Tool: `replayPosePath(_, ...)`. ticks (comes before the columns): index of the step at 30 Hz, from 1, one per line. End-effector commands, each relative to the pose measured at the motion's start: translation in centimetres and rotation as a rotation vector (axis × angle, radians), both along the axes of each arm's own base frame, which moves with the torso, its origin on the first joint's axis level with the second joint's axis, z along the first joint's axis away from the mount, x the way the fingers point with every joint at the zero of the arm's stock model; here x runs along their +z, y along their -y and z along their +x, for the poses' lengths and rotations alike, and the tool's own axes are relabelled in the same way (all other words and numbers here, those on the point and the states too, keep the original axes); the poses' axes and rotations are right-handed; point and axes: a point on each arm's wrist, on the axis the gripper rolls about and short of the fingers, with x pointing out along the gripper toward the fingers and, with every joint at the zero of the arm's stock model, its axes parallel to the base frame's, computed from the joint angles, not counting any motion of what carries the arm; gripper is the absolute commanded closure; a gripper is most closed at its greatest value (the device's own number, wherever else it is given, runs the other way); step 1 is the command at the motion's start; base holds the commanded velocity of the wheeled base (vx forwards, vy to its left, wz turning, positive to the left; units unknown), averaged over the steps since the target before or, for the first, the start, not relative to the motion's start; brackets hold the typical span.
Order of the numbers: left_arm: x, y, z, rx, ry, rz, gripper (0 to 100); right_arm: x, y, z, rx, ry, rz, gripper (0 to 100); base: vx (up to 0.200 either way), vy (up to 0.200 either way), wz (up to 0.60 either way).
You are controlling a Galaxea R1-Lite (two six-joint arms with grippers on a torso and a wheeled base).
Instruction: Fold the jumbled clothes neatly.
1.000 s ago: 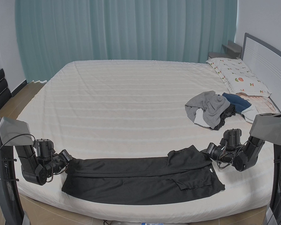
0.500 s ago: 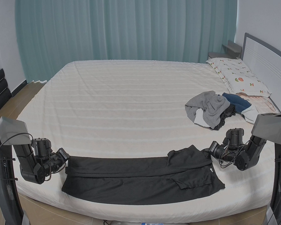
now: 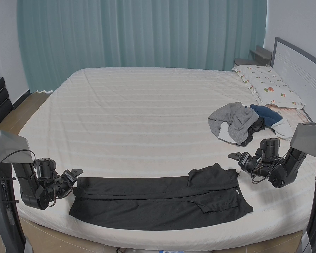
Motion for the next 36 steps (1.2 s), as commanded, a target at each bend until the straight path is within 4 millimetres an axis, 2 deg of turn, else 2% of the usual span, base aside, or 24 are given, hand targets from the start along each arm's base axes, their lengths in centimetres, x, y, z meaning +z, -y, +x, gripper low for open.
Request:
replayPosePath(1, 1.9, 0.1, -1.3, 0.014, 0.019, -0.047, 0, 2.7, -1.3, -0.9, 0.042, 0.056, 0.006, 0, 0.0, 0.0, 0.0)
replayPosePath(4, 1.9, -0.2, -1.5, 0.03, 0.023, -0.057, 0, 1.7, -2.8, -1.6, 0.112, 0.024, -0.005, 0, 0.0, 0.0, 0.0)
replayPosePath(10, 1.5, -0.3, -1.8, 0.045, 0.001, -0.06, 0, -1.2, -3.1, -1.6, 0.202, -0.058, -0.074, 0, 0.0, 0.0, 0.0)
replayPosePath(20, 1.5, -0.3, -1.9, 0.044, -0.004, -0.061, 0, -2.9, -3.3, -0.7, 0.219, -0.074, -0.096, 0, 0.0, 0.0, 0.0)
replayPosePath(25, 1.4, -0.2, -2.1, 0.041, -0.009, -0.062, 0, -3.3, -3.6, 0.4, 0.229, -0.05, -0.109, 0, 0.0, 0.0, 0.0)
replayPosePath(26, 1.4, -0.2, -2.2, 0.041, -0.01, -0.062, 0, -3.4, -3.7, 0.4, 0.236, -0.051, -0.114, 100, 0.0, 0.0, 0.0)
replayPosePath(32, 1.4, -0.1, -2.3, 0.037, -0.013, -0.062, 0, -4.1, -3.5, -0.3, 0.282, -0.069, -0.176, 100, 0.0, 0.0, 0.0)
replayPosePath(36, 1.4, -0.1, -2.3, 0.038, -0.013, -0.06, 0, -3.5, -3.0, -1.0, 0.269, -0.068, -0.172, 100, 0.0, 0.0, 0.0)
